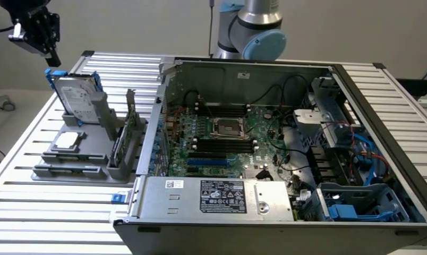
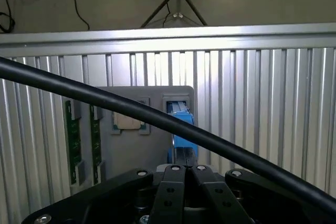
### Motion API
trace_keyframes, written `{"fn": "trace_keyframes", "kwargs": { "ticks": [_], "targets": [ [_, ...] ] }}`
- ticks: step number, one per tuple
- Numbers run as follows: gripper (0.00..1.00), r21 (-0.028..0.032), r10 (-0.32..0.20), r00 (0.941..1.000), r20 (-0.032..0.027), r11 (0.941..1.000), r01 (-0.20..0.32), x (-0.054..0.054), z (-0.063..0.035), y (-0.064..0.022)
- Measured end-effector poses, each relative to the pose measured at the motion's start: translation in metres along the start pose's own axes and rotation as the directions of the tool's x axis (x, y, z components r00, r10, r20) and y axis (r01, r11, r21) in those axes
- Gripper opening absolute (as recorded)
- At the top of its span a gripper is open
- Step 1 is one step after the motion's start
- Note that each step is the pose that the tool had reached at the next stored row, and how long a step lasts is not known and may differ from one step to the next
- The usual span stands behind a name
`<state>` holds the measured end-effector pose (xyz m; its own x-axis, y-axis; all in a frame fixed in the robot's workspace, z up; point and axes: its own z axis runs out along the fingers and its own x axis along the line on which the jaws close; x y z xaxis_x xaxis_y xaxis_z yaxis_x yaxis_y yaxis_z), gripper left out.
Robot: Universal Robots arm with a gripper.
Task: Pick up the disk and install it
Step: 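Pick up the disk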
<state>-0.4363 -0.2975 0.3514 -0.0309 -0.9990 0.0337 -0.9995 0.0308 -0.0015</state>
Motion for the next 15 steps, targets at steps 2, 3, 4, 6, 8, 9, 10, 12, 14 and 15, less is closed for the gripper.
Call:
{"fn": "trace_keyframes", "kwargs": {
  "ticks": [2,3,4,6,8,9,10,12,14,15],
  "targets": [
    [0.11,0.0003,-0.013,0.9999,0.0062,0.9999,0.013,0.0000,0.0010,0.0013],
    [0.11,0.0005,-0.020,0.9997,0.0102,0.9998,0.020,0.0000,0.0016,0.0018],
    [0.11,0.0007,-0.029,0.9995,0.0140,0.9996,0.029,0.0000,0.0020,0.0021],
    [0.11,0.0008,-0.042,0.9990,0.0176,0.9991,0.042,0.0000,0.0025,0.0025],
    [0.12,0.0008,-0.042,0.9989,0.0177,0.9991,0.042,0.0000,0.0025,0.0025],
    [0.17,0.0008,-0.042,0.9989,0.0177,0.9991,0.042,0.0000,0.0025,0.0025],
    [0.24,0.0007,-0.042,0.9989,0.0177,0.9991,0.042,0.0000,0.0025,0.0025],
    [0.30,0.0006,-0.042,0.9989,0.0177,0.9991,0.042,0.0000,0.0026,0.0025],
    [0.36,0.0008,-0.043,0.9989,0.0177,0.9991,0.042,0.0000,0.0030,0.0025],
    [0.42,0.0009,-0.042,0.9989,0.0178,0.9991,0.042,0.0000,0.0034,0.0025]
  ]
}}
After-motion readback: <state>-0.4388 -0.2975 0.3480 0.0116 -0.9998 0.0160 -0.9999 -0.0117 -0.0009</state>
